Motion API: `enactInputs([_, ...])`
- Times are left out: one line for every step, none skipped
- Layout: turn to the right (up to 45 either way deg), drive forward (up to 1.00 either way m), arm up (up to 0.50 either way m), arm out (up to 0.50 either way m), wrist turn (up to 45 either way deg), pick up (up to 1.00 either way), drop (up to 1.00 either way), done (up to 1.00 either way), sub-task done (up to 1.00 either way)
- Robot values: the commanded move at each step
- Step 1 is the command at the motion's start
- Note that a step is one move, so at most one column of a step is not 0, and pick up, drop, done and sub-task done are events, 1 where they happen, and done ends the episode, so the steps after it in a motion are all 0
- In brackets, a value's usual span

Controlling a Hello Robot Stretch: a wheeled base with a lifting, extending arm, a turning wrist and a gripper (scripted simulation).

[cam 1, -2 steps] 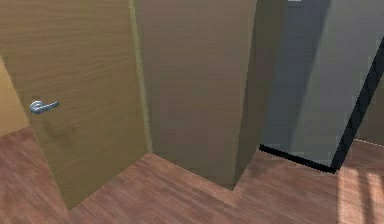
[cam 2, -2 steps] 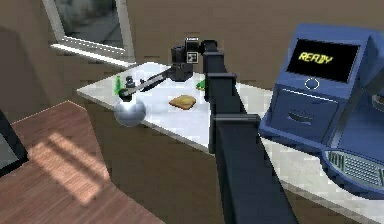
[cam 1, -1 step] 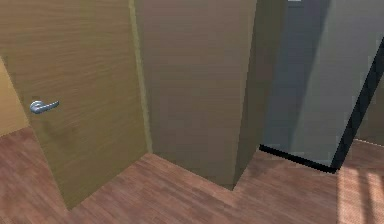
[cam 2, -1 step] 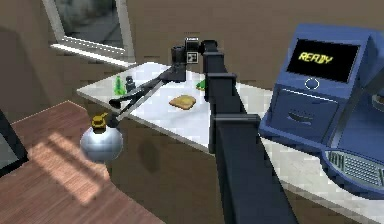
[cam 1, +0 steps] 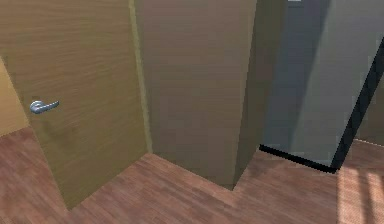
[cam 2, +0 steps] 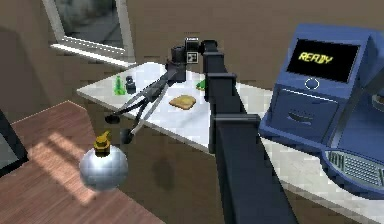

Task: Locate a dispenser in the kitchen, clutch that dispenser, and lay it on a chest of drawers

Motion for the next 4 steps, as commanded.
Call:
enactInputs([0.0,0.00,0.00,-0.44,0.0,0.00,0.00,0.00,0.00])
enactInputs([-45.0,0.00,0.00,0.00,0.0,0.00,0.00,0.00,0.00])
enactInputs([-12.0,0.00,0.00,0.00,0.0,0.00,0.00,0.00,0.00])
enactInputs([0.0,1.00,0.00,0.00,0.0,0.00,0.00,0.00,0.00])
